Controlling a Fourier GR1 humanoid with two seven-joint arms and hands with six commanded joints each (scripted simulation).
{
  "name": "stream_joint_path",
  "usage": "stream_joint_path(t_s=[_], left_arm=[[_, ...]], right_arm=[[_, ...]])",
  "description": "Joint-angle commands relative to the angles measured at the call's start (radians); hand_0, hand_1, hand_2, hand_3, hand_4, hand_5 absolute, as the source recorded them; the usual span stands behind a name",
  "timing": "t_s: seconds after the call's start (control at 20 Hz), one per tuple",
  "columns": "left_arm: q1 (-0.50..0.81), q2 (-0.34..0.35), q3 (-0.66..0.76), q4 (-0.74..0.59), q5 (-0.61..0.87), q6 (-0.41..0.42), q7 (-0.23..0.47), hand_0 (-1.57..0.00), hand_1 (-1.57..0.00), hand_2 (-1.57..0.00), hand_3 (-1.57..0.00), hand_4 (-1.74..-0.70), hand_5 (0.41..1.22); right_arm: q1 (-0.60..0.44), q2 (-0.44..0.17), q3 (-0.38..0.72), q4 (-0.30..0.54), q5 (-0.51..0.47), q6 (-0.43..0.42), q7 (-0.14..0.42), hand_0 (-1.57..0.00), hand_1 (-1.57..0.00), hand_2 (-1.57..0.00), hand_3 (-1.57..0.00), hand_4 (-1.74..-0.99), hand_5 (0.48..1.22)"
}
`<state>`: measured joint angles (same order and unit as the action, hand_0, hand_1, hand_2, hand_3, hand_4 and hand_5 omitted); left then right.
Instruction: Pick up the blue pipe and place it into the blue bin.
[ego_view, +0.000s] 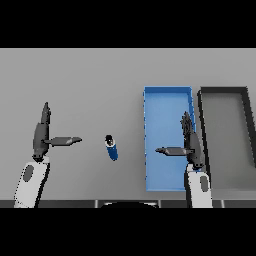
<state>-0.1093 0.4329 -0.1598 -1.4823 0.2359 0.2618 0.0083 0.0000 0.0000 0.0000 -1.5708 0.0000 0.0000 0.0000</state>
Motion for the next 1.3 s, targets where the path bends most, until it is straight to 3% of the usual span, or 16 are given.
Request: stream_joint_path(t_s=[0.0, 0.25, 0.35, 0.4, 0.65, 0.75, 1.0, 1.25], left_arm=[[-0.001, -0.001, 0.0, 0.0, -0.001, 0.001, -0.004, 0.0, 0.0, 0.0, 0.0, -1.19, 0.605], [-0.001, -0.005, -0.005, -0.014, -0.005, 0.01, -0.002, 0.0, 0.0, 0.0, 0.0, -1.19, 0.605], [0.038, 0.101, -0.028, 0.005, 0.036, -0.205, -0.075, 0.0, 0.0, 0.0, 0.0, -1.19, 0.606], [0.05, 0.126, -0.032, 0.007, 0.043, -0.255, -0.099, 0.0, 0.0, 0.0, 0.0, -1.19, 0.604], [0.05, 0.172, -0.054, -0.005, 0.047, -0.347, -0.128, 0.0, 0.0, 0.0, 0.0, -1.17, 0.605], [0.071, 0.201, -0.08, -0.022, 0.043, -0.411, -0.15, 0.0, 0.0, 0.0, 0.0, -1.16, 0.598], [0.103, 0.221, -0.175, -0.12, 0.026, -0.504, -0.1, 0.0, 0.0, 0.0, 0.0, -1.18, 0.544], [0.067, 0.163, -0.267, -0.155, -0.01, -0.526, -0.027, 0.0, 0.0, 0.0, 0.0, -1.21, 0.502]], right_arm=[[-0.001, -0.001, -0.001, 0.0, -0.001, 0.0, 0.001, 0.0, 0.0, 0.0, 0.0, -1.254, 0.598], [-0.004, -0.007, -0.007, 0.004, -0.006, 0.003, -0.002, 0.0, 0.0, 0.0, 0.0, -1.254, 0.598], [0.08, -0.102, 0.052, -0.058, 0.097, 0.044, -0.074, 0.0, 0.0, 0.0, 0.0, -1.255, 0.597], [0.094, -0.124, 0.066, -0.069, 0.124, 0.053, -0.081, 0.0, 0.0, 0.0, 0.0, -1.251, 0.597], [0.114, -0.148, 0.097, -0.122, 0.164, 0.061, -0.036, 0.0, 0.0, 0.0, 0.0, -1.228, 0.595], [0.103, -0.15, 0.091, -0.104, 0.153, 0.068, -0.035, 0.0, 0.0, 0.0, 0.0, -1.227, 0.594], [0.096, -0.154, 0.093, -0.1, 0.148, 0.081, -0.069, 0.0, 0.0, 0.0, 0.0, -1.242, 0.618], [0.098, -0.151, 0.096, -0.112, 0.137, 0.091, -0.061, 0.0, 0.0, 0.0, 0.0, -1.283, 0.642]])
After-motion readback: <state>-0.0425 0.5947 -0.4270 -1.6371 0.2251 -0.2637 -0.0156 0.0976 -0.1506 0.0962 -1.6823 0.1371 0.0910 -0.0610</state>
